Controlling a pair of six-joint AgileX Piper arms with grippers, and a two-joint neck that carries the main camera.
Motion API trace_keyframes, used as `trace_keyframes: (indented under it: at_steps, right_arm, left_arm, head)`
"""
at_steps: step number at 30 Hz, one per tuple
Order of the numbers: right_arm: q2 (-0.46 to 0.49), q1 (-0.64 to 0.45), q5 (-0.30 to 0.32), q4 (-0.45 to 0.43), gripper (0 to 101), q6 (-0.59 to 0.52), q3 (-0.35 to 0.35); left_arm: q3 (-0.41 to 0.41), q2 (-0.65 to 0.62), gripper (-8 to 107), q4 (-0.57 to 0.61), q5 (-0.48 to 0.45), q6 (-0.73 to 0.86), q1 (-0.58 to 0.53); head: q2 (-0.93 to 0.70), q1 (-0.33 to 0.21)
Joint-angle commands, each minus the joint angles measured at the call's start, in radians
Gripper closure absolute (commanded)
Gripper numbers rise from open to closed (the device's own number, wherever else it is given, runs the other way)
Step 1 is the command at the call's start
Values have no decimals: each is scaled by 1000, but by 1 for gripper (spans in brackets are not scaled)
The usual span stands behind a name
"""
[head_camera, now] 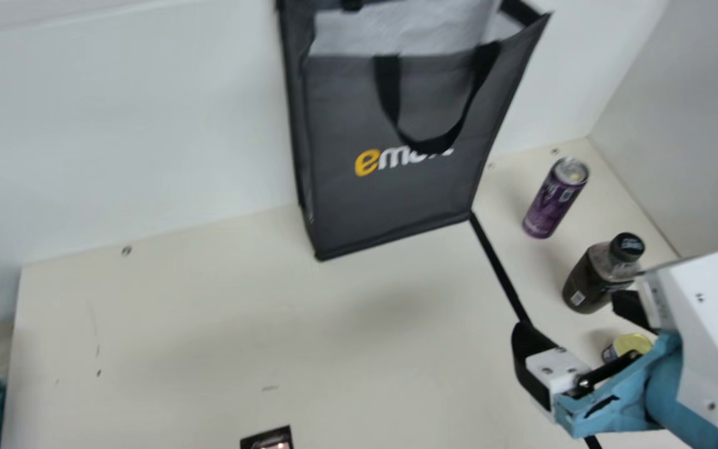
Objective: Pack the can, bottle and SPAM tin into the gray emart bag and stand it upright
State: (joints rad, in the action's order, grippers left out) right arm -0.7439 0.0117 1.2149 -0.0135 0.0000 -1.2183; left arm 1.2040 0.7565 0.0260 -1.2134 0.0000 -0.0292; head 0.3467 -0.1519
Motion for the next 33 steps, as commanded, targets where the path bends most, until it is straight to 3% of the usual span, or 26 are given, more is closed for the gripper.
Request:
trace_keyframes:
  at_steps: [1, 21, 33]
  right_arm:
    - [0, 0, 0, 0, 6, 0, 0]
    - [-5, 2, -2, 0, 6, -2, -5]
    - [-109, 10, -11, -2, 6, -35, -118]
  left_arm:
    - [0, 0, 9, 0, 0, 0, 0]
    - [0, 0, 9, 0, 0, 0, 0]
    - [0, 0, 9, 0, 0, 0, 0]
  head:
    - [2, -23]
    - [2, -23]
    - [2, -23]
